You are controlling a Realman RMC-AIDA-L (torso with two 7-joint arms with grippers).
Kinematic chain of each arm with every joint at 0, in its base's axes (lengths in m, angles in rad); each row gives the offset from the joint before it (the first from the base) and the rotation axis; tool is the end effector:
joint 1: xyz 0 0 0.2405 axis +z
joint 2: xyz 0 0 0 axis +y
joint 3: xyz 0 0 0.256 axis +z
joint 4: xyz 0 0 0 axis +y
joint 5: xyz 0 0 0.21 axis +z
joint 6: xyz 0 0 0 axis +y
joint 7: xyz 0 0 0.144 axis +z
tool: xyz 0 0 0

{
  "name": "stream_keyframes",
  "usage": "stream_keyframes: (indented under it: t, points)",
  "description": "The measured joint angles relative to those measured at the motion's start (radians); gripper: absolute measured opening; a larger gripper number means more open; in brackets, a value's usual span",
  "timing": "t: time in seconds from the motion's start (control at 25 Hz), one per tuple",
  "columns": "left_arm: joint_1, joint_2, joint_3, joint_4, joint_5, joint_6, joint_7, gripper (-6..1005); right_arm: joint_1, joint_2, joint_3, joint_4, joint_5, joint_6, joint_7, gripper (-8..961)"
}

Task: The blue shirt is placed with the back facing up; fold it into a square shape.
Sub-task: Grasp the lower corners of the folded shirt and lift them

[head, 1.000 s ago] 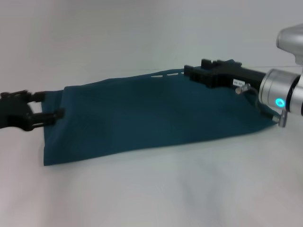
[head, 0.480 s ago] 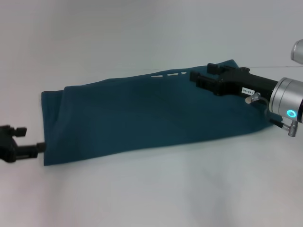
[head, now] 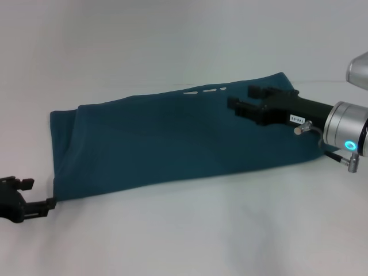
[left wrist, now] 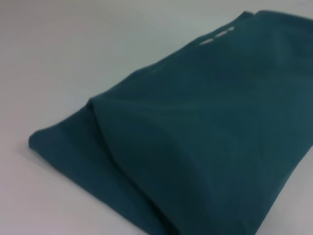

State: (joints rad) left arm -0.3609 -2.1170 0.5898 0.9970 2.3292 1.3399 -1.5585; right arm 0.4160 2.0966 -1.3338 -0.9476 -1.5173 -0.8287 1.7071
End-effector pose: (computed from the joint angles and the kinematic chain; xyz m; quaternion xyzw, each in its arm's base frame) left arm -0.3489 0.3123 0.0563 -0.8995 -0.3130 -0.0412 0.3021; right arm 0.2114 0.3893 -0.0135 -0.8699 0.2924 0.2590 0.3011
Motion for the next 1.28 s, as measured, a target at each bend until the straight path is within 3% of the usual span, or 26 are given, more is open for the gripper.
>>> stream_keyframes:
  t: [0.6,1.28]
  points:
    - [-0.042,0.000,0.066,-0.015,0.021,0.004,-0.020,780,-0.043,0.000,-0.004,0.000,0.000,-0.009,0.020,669]
    - [-0.056,-0.001,0.068,-0.044,0.052,-0.041,-0.019,780,-0.048,0.000,-0.010,0.000,0.000,-0.009,0.022,669]
